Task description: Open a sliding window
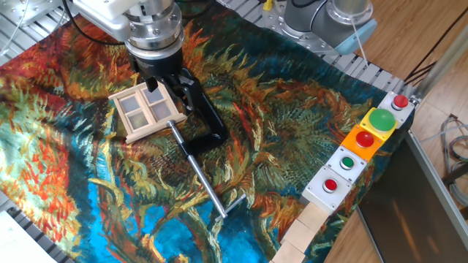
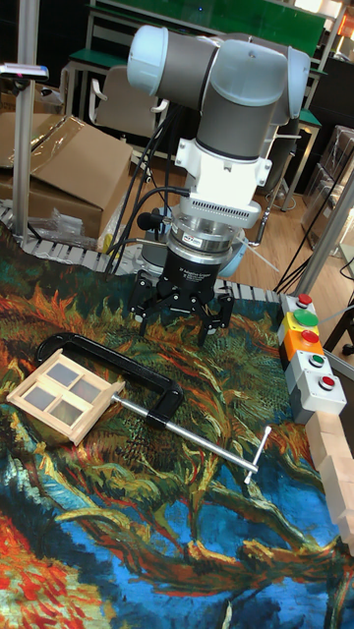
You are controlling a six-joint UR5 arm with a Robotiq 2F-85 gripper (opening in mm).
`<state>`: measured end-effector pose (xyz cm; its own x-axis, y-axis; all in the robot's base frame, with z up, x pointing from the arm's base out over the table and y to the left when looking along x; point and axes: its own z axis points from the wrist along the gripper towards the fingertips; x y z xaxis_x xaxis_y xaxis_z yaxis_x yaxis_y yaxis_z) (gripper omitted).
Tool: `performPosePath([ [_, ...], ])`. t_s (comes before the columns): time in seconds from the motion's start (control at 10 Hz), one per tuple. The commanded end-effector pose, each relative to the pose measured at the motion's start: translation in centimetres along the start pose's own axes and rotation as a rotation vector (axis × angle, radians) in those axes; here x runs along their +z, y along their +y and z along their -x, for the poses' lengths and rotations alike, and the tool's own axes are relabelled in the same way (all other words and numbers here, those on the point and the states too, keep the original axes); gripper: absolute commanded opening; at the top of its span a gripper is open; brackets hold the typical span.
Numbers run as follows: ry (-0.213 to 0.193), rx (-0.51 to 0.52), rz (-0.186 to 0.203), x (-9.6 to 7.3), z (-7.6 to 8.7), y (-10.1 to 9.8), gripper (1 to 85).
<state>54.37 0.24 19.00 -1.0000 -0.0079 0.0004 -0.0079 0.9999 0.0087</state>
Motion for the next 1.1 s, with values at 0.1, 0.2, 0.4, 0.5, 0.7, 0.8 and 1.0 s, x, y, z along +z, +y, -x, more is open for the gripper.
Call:
performPosePath([
  [0.1, -0.194, -0.163, -0.153, -0.69, 5.3, -2.95, 1.3],
  [0.2, -0.192, -0.163, -0.157, -0.72, 5.26, -2.9, 1.3],
  [0.4, -0.192, -0.163, -0.156, -0.72, 5.33, -2.83, 1.3],
  [0.5, -0.19, -0.166, -0.156, -0.73, 5.32, -2.83, 1.3],
  [0.7, -0.184, -0.167, -0.157, -0.76, 5.25, -2.82, 1.3],
  [0.8, -0.184, -0.164, -0.155, -0.77, 5.27, -2.78, 1.3],
  [1.0, -0.182, -0.169, -0.157, -0.89, 5.34, -2.8, 1.3],
])
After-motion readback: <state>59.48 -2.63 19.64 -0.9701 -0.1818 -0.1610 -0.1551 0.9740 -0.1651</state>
